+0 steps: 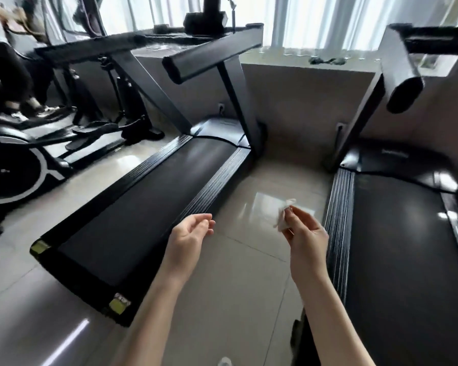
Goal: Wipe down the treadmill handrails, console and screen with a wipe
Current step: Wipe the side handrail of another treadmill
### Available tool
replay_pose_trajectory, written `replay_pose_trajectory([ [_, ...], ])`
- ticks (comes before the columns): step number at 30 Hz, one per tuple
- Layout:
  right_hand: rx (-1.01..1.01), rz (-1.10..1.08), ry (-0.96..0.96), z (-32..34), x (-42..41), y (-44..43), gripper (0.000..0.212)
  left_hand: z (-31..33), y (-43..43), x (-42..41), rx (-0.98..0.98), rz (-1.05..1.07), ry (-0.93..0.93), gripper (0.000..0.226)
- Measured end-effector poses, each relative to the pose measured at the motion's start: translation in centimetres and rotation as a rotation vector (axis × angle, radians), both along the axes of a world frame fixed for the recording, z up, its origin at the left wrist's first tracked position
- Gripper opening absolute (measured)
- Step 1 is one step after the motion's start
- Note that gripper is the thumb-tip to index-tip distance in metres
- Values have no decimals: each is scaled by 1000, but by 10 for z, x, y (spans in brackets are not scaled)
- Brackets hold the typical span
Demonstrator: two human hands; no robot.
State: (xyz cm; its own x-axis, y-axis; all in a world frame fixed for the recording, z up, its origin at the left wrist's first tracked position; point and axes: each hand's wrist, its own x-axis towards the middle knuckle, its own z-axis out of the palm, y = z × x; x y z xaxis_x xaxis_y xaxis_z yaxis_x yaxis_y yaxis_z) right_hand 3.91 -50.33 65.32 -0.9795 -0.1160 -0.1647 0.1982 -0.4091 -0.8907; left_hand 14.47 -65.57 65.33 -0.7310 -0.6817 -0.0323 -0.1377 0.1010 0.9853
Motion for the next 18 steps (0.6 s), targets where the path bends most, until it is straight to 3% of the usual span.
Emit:
replay_pose_trajectory([
  [7,-47,-155,32,16,-104,-65,17,20,-78,-130,-62,-164,49,20],
  [14,0,-325,73,21,-197,-79,10,28,-105,-262,17,-388,107,21],
  [18,34,-459,107,25,-248,-96,23,23,-122,-346,31,-503,130,19],
])
